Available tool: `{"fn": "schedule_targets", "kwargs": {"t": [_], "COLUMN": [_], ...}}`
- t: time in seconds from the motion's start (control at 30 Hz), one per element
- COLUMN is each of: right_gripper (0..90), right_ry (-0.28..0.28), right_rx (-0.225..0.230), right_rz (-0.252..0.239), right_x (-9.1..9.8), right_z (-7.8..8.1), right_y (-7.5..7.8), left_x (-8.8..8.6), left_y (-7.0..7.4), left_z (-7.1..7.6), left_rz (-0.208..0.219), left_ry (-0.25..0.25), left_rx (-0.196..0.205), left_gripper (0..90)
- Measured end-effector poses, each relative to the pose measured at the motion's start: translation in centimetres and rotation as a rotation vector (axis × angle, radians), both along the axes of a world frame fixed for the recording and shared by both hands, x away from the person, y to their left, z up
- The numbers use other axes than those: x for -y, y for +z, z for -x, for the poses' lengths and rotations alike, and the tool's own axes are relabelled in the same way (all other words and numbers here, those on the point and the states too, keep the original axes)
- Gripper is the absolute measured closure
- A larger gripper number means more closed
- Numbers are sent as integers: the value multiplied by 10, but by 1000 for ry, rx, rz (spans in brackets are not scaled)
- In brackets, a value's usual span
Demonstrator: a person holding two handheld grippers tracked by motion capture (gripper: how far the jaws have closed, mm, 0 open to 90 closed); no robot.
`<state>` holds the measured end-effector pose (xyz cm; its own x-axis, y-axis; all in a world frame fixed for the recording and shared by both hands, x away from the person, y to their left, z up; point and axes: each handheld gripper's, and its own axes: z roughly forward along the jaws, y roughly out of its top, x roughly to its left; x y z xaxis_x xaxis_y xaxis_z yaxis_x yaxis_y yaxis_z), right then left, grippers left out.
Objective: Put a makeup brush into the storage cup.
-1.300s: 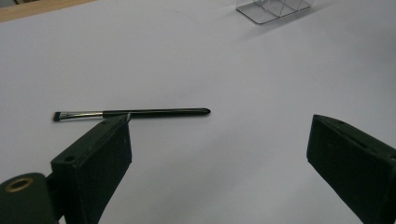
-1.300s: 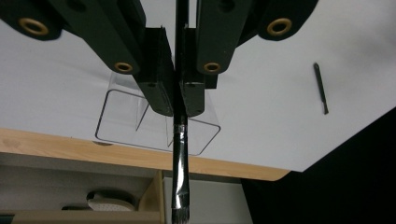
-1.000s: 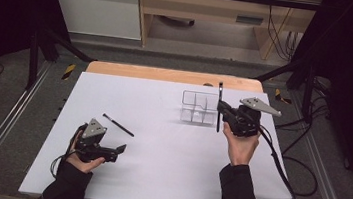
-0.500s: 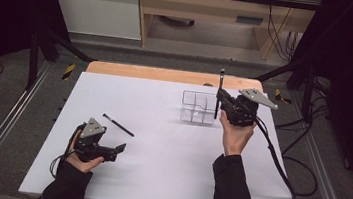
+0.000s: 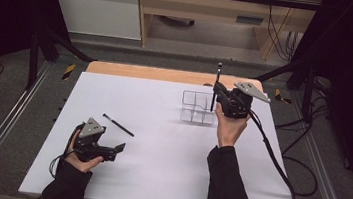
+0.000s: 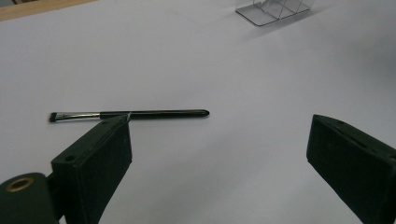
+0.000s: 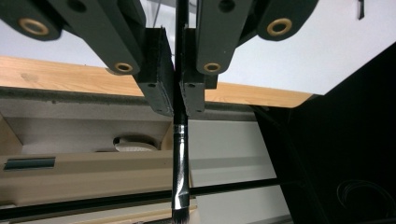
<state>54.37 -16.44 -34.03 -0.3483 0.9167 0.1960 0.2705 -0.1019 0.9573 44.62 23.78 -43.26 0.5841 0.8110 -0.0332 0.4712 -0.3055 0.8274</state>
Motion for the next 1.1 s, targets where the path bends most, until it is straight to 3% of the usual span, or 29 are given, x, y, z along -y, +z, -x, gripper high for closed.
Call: {"fn": "schedule_targets", "kwargs": {"t": [0.5, 1.1], "right_gripper": [843, 843], "right_ry": [-35, -75], "right_rx": [-2, -13], "right_rz": [8, 35], "right_x": [-21, -28], "right_z": [-26, -50], "right_y": [-6, -15], "left_x": [-5, -6], "left_y": [2, 2], "left_z": [-1, -1], "left_rz": [19, 32], "left_ry": [7, 6], "left_rx": [1, -4], "left_gripper": [61, 62]}}
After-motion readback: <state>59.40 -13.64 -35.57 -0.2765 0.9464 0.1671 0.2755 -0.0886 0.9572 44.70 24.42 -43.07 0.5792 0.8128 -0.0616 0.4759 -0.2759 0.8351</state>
